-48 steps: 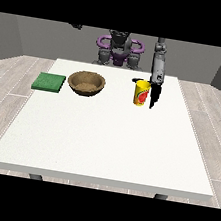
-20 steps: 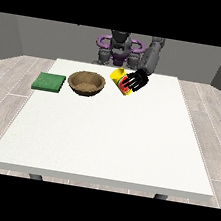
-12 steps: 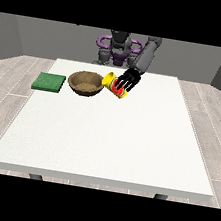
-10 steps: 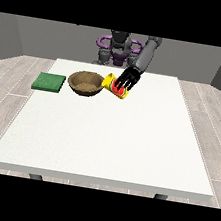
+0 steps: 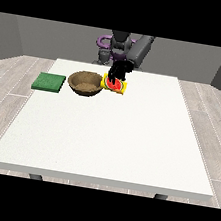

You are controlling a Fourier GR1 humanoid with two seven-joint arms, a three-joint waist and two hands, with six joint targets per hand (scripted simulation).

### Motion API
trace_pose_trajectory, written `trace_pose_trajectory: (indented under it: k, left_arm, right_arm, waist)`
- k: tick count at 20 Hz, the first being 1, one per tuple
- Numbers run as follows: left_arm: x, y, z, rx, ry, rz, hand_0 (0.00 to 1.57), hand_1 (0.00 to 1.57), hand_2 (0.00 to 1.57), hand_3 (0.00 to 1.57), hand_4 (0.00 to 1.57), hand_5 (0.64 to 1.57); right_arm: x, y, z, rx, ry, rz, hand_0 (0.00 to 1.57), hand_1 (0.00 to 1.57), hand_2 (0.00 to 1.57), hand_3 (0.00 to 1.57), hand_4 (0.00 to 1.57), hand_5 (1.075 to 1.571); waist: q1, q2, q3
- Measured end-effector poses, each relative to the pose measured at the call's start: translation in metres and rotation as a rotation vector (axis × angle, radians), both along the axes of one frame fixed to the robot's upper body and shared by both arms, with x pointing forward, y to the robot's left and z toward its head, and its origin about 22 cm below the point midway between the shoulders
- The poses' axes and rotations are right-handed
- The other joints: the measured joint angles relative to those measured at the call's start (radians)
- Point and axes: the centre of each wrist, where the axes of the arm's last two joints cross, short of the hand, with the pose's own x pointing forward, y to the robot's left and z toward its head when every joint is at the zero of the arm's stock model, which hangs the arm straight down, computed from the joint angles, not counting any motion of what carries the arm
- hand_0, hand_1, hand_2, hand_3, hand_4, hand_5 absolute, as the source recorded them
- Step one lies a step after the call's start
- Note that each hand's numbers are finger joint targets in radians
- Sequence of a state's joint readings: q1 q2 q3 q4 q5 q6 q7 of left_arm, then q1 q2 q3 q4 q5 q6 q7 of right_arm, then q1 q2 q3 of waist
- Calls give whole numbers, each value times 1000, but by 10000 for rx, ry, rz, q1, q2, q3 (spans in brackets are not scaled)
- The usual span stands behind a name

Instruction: Pick the cup and pour the ball into the bowl, then pick the bowl and place it on the pad

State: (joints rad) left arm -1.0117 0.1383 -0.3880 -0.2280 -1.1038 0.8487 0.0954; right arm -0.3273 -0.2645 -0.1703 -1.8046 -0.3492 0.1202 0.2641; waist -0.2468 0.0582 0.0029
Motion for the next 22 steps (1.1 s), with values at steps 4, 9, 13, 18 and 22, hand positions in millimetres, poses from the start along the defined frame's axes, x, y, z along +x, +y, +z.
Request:
trace_pose_trajectory:
  k: [4,9,13,18,22]
  left_arm:
    - [-1,-15,-2,2353,33,-335,1494,1494,1571,1571,963,1525]
    - [-2,-50,4,4903,-120,-443,1500,1500,1571,1571,1045,1509]
    - [-9,-77,5,5842,-194,-472,1499,1499,1571,1571,1059,1507]
    - [-18,-81,-3,4743,257,-784,1271,1271,1533,1477,960,1490]
    - [-12,-58,6,1707,633,-284,1251,1251,1571,1571,781,1571]
  right_arm:
    - [6,-9,-10,27,435,-299,0,0,0,0,375,1566]
    - [11,-11,-30,59,917,-371,0,0,0,0,379,1566]
    - [17,-16,-38,7,1083,-429,0,0,0,0,378,1564]
    - [7,-27,-54,103,1462,-824,0,0,0,0,360,1564]
    - [-2,-45,-59,97,1542,-1168,0,0,0,0,360,1564]
  waist:
    - [280,-465,2]
    - [351,-980,-3]
    - [426,-1116,-12]
    - [854,-1409,-27]
    - [1183,-1521,-42]
